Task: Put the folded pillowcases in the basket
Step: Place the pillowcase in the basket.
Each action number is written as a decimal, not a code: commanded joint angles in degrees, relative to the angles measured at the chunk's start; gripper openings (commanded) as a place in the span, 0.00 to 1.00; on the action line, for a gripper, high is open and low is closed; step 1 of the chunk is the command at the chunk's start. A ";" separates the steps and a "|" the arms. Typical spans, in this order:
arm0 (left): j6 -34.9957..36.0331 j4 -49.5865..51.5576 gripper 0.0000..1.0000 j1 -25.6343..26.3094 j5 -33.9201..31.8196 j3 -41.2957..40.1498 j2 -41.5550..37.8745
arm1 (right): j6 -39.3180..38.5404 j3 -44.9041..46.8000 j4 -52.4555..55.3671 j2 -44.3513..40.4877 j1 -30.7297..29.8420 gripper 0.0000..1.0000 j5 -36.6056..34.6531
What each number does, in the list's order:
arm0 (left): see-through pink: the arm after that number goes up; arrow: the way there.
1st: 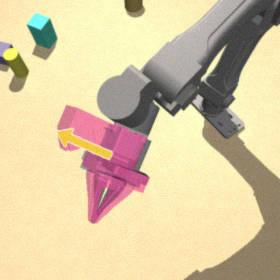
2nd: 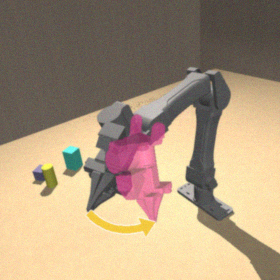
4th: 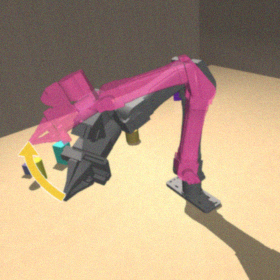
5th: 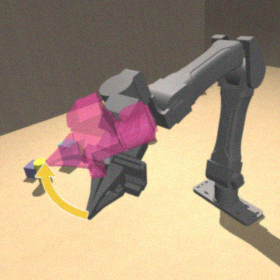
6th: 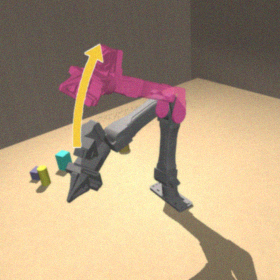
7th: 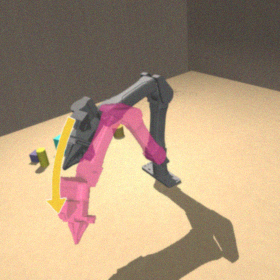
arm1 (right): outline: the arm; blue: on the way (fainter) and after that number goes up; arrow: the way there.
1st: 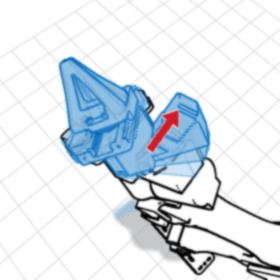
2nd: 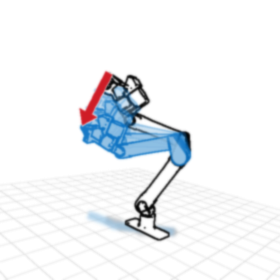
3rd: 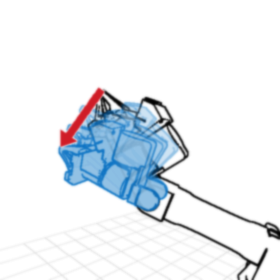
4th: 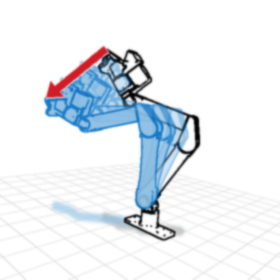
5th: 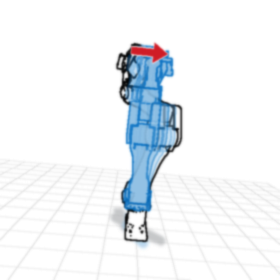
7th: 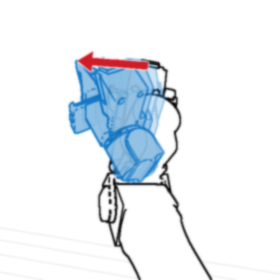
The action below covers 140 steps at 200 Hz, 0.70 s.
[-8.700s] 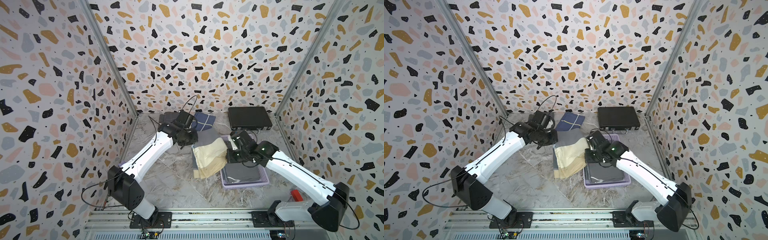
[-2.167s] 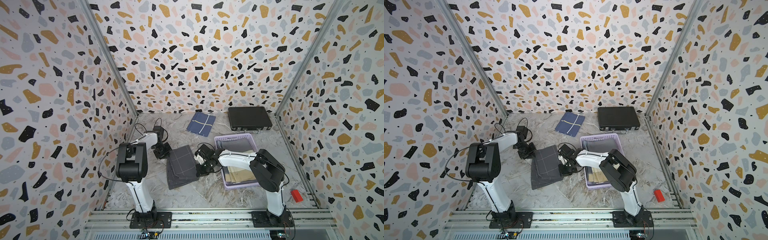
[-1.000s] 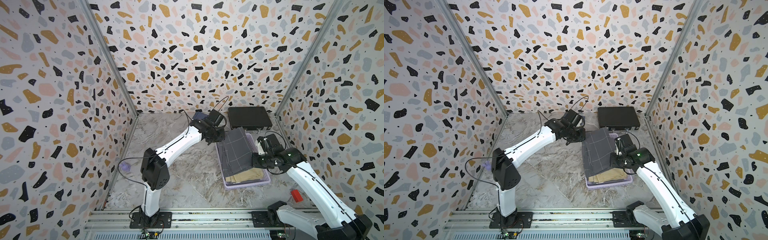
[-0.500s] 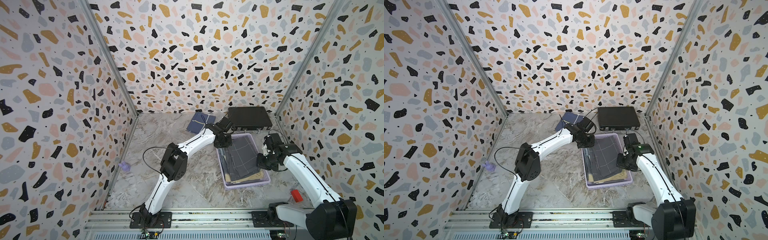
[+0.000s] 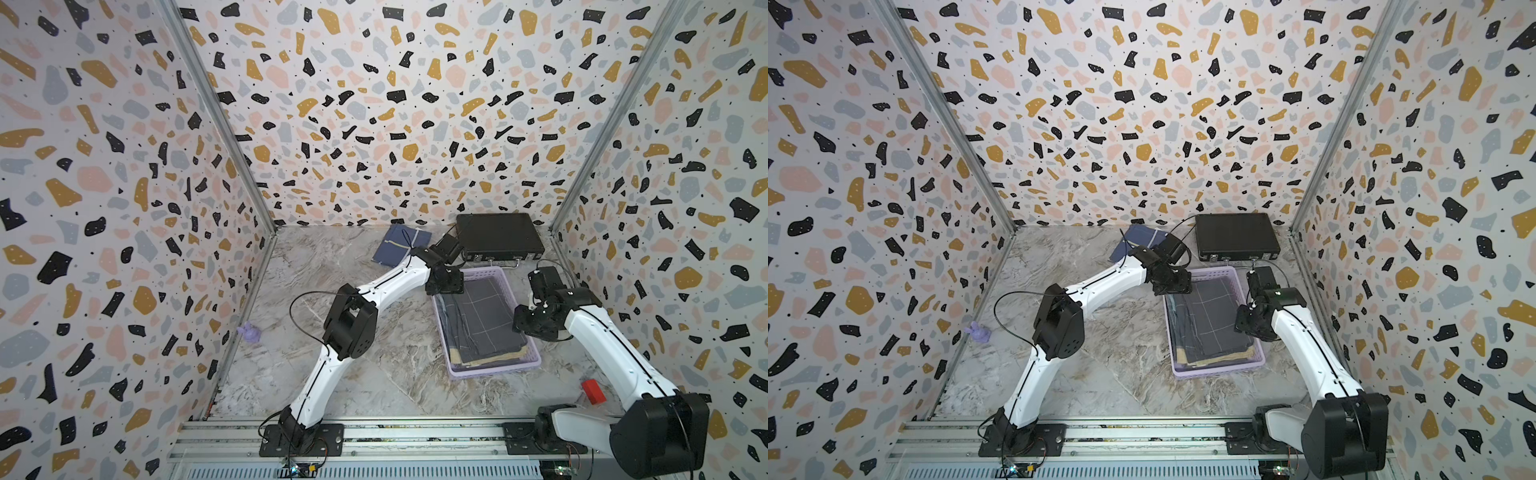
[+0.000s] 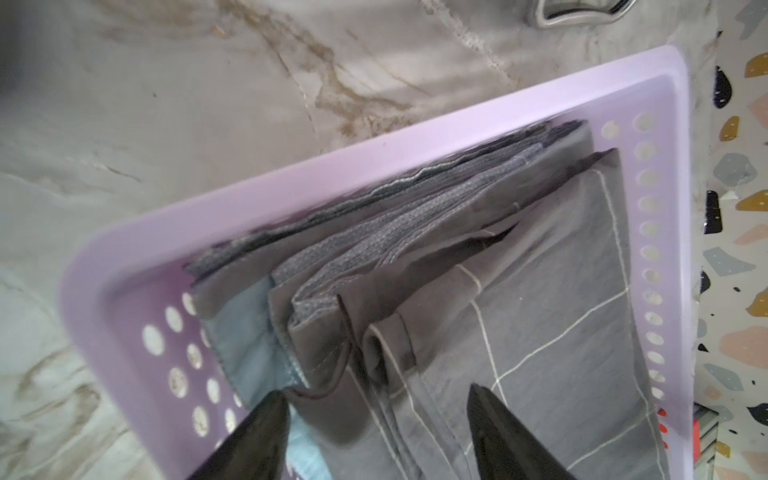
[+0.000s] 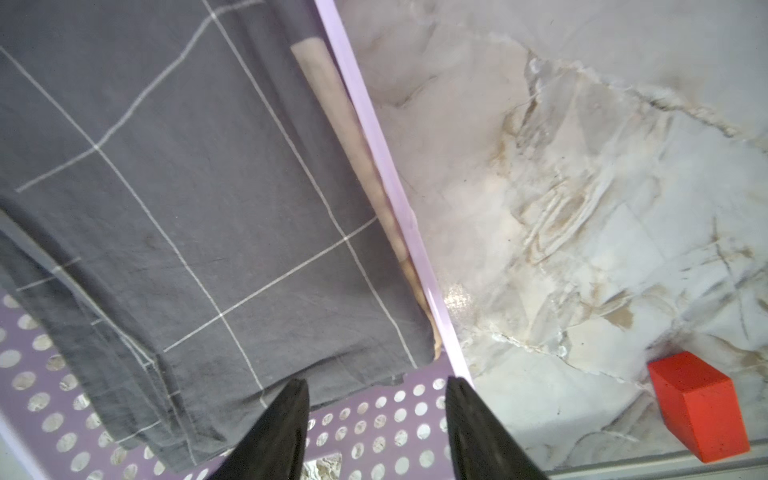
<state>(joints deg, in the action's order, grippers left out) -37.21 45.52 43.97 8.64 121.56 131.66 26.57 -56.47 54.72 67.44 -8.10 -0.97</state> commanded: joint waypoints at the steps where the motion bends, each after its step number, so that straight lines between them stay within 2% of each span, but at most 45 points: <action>1: 3.10 -0.20 0.78 -1.11 -0.73 -0.53 -7.45 | 1.37 -0.50 -1.05 -4.01 0.17 0.55 -0.63; 36: 4.63 0.13 0.76 -6.78 -1.83 -3.00 -9.53 | 2.38 1.59 -6.40 -0.03 -0.51 0.38 5.97; 79: 7.21 1.99 0.72 -16.97 2.03 -0.71 -4.05 | 4.16 6.93 -16.13 6.93 -1.96 0.32 11.15; 106: 9.06 5.55 0.71 -20.65 4.57 8.22 3.42 | 4.45 8.25 -18.34 12.96 -2.85 0.36 11.35; 121: 10.02 7.04 0.70 -21.46 4.63 15.17 8.21 | 3.89 8.43 -20.01 16.45 -2.82 0.42 16.47; 140: 10.40 8.13 0.68 -22.18 4.86 24.80 14.56 | 3.58 8.30 -21.53 17.76 -2.81 0.43 21.36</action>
<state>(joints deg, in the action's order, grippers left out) -29.23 51.00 21.12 11.49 136.35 142.02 30.22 -48.31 36.03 83.92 -10.52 12.60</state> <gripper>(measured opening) 0.687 0.429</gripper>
